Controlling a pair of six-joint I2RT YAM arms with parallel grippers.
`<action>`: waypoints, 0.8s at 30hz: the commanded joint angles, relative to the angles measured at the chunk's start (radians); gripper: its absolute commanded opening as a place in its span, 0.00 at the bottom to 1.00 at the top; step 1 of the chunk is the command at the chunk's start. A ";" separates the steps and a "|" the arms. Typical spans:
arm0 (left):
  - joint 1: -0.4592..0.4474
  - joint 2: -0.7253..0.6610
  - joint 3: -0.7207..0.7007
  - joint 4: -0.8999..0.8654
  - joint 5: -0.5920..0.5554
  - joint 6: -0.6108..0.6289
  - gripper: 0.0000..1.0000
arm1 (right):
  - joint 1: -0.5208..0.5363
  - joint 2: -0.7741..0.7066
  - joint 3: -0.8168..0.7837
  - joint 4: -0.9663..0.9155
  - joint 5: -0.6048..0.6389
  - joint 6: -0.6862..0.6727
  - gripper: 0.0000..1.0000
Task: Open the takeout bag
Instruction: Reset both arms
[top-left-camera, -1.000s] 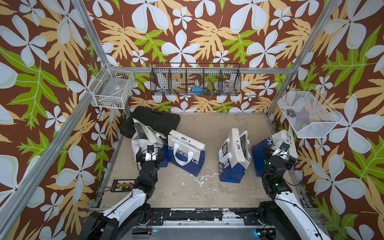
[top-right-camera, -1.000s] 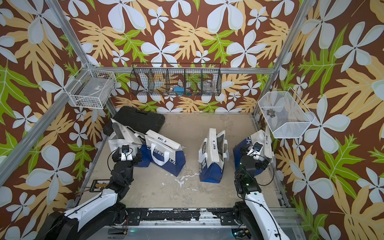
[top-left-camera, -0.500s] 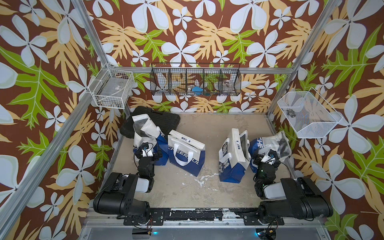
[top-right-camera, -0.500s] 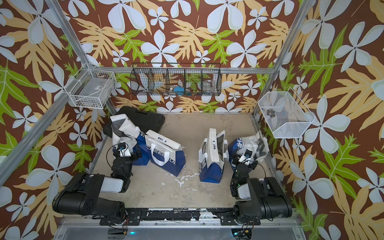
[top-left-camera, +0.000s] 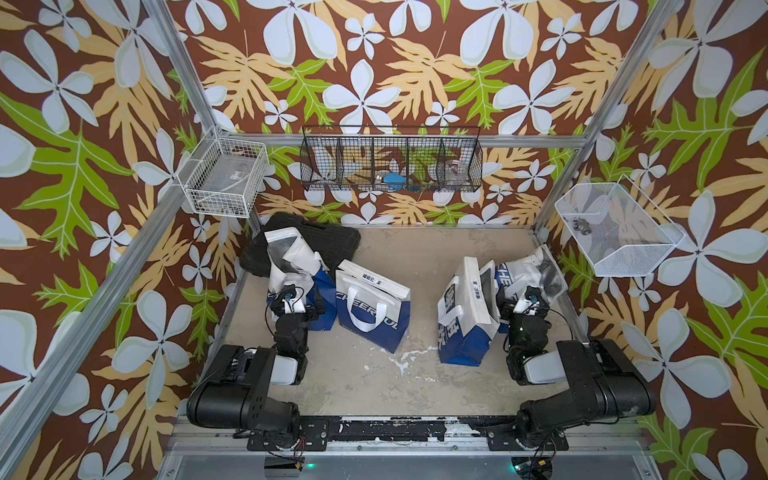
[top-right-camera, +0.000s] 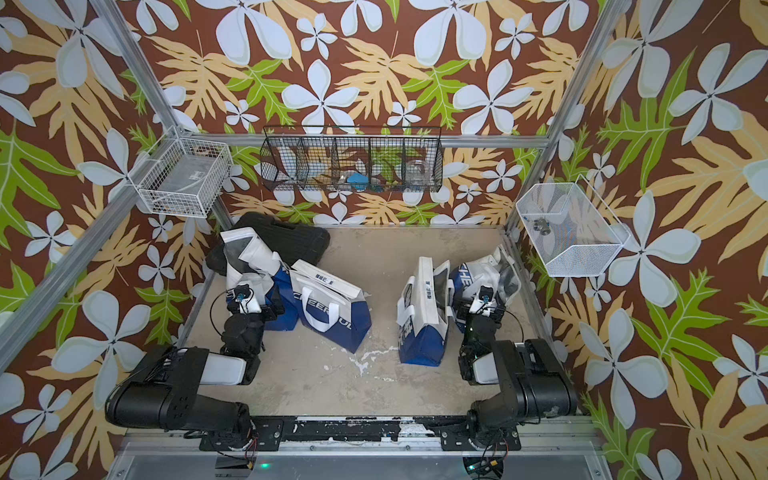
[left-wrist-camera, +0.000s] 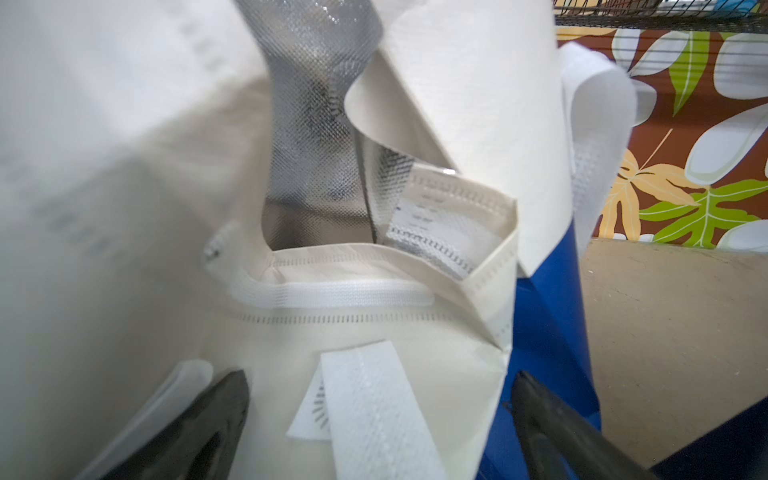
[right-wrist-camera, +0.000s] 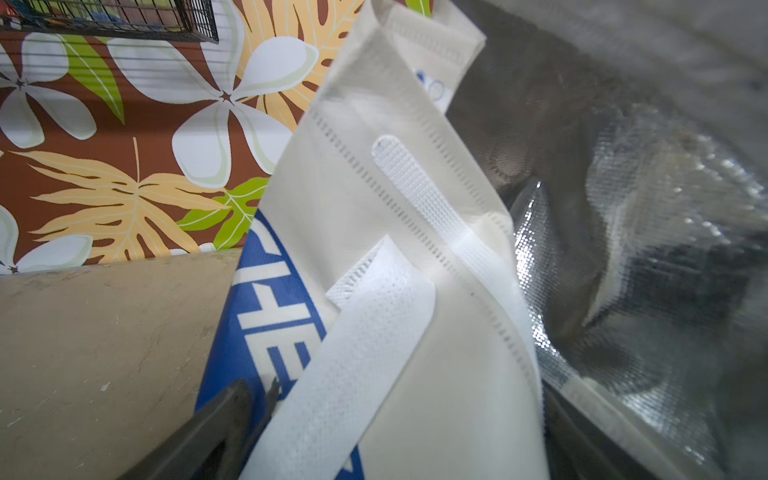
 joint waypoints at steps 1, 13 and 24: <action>0.002 0.005 0.002 -0.043 0.020 -0.031 1.00 | 0.003 0.005 -0.001 -0.061 -0.024 0.012 1.00; 0.002 0.004 0.003 -0.047 0.048 -0.021 1.00 | 0.003 0.006 -0.001 -0.064 -0.024 0.012 1.00; 0.002 0.004 0.002 -0.048 0.048 -0.021 1.00 | 0.005 0.006 0.000 -0.064 -0.023 0.009 1.00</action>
